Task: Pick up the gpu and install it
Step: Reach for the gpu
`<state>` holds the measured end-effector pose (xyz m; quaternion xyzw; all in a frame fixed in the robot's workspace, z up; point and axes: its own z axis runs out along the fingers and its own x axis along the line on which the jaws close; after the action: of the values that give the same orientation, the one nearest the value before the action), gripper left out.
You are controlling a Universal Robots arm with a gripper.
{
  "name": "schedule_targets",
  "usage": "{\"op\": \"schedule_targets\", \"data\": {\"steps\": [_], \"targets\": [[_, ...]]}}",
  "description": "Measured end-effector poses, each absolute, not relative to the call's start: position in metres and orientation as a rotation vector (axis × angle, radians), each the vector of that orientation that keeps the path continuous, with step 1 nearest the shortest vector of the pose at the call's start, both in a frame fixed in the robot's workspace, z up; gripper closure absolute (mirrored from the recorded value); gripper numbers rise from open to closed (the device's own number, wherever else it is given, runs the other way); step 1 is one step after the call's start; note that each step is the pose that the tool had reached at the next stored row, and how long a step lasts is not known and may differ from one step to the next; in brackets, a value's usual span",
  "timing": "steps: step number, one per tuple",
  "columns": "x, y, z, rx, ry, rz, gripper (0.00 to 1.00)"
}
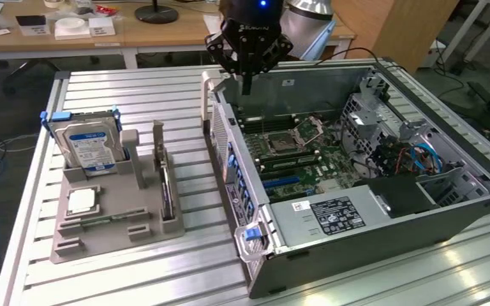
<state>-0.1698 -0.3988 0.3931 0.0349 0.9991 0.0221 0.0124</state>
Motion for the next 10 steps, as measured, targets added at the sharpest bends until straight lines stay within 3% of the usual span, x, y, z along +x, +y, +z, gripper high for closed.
{"op": "schedule_targets", "data": {"steps": [10], "targets": [[-0.196,-0.399,0.393,0.096,3.115,0.069,0.89]]}}
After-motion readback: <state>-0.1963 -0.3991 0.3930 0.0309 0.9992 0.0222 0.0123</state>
